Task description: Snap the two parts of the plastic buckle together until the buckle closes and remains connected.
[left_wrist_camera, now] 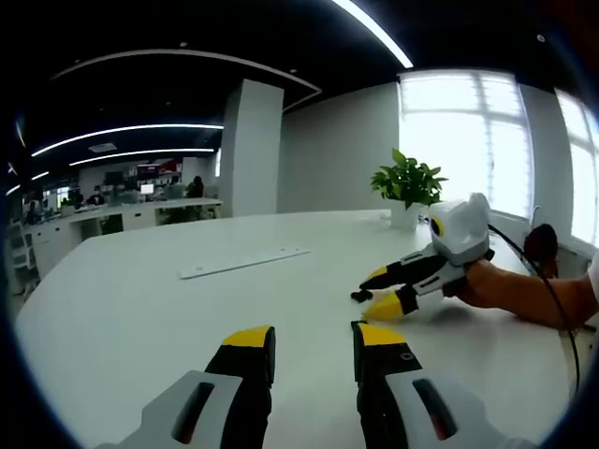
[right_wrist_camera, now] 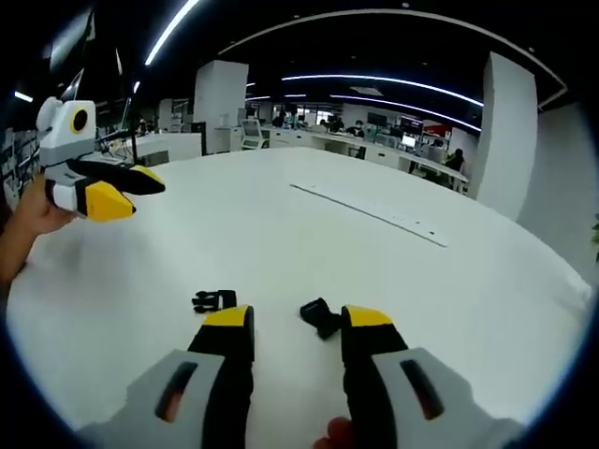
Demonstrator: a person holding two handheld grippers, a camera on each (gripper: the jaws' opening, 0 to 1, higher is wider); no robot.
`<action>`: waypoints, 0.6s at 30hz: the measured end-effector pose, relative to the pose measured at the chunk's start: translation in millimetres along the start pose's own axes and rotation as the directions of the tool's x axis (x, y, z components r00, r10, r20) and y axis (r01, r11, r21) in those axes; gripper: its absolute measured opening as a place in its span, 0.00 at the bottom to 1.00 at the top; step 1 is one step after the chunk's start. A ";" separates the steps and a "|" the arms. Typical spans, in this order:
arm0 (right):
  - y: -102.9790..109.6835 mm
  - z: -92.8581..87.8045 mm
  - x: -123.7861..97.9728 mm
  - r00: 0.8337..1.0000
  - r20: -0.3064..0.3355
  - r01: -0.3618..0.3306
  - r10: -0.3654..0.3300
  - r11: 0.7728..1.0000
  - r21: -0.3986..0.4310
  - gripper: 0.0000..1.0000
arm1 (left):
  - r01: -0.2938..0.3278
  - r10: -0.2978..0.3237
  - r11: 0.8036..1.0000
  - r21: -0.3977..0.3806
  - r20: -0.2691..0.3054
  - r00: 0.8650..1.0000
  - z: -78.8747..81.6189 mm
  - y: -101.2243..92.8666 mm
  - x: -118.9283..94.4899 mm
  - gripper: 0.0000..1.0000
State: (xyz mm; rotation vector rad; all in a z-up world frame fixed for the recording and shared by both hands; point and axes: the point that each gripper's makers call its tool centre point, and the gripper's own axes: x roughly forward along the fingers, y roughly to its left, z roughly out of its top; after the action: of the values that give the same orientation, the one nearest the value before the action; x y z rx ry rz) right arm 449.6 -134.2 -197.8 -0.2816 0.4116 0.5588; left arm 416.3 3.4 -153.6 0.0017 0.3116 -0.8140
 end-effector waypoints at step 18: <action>31.1 5.1 -3.3 0.998 0.025 -0.053 0.054 0.997 -0.056 0.54 | 0.000 0.000 1.000 0.005 -0.007 1.000 -1.6 -0.5 0.9 0.33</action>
State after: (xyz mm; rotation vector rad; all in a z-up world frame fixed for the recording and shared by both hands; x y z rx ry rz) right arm 431.1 -108.5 -196.4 -0.3165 0.3791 0.6265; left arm 416.1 2.6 -155.3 0.0093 0.3157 -0.8148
